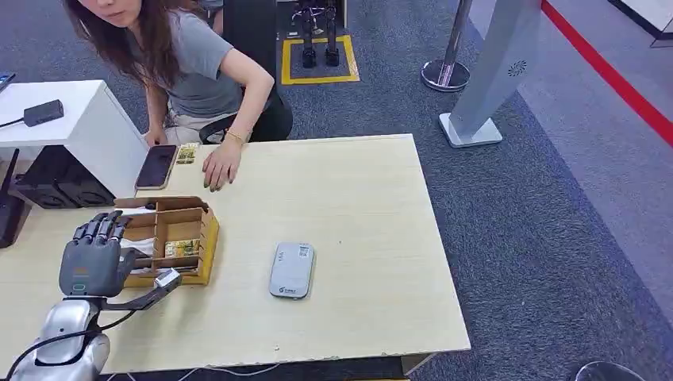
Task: Pass the card to the sensor for recognition and then transmit it.
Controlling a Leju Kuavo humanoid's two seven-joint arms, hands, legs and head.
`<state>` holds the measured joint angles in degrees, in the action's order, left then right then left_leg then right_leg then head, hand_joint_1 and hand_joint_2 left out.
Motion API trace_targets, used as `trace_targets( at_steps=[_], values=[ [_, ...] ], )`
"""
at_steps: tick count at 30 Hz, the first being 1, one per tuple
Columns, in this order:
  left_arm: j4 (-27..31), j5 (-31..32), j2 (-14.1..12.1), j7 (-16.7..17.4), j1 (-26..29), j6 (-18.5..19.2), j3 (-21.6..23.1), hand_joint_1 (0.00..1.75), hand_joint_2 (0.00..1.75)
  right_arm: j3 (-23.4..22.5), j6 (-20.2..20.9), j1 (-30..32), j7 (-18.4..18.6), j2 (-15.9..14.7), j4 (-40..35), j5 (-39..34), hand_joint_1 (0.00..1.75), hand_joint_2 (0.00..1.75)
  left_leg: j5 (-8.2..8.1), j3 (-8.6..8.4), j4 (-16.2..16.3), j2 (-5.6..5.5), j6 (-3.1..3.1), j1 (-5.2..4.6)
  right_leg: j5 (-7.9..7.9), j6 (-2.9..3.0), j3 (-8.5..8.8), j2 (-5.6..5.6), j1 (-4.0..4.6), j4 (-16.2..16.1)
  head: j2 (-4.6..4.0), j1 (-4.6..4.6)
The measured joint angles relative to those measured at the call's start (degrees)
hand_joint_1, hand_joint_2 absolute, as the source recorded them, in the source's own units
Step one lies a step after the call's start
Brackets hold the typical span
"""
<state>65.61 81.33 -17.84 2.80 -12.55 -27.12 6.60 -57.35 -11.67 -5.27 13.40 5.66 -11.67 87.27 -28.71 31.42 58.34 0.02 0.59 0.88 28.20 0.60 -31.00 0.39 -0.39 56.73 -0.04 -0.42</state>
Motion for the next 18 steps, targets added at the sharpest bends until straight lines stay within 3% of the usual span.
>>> trace_targets(
  at_steps=[18],
  values=[
    [0.0, -0.1, 0.0, 0.0, 0.0, 0.3, 0.1, 0.0, 1.75, 0.0, -1.0, 0.0, -0.5, -0.2, 0.0, 0.0, 0.0, 1.75, 0.0, 0.0, 0.0, 0.0, 0.0, 0.0, 0.0, 0.0, 0.0, 0.0, 0.0, 0.0, 0.0, -0.02]
  ],
)
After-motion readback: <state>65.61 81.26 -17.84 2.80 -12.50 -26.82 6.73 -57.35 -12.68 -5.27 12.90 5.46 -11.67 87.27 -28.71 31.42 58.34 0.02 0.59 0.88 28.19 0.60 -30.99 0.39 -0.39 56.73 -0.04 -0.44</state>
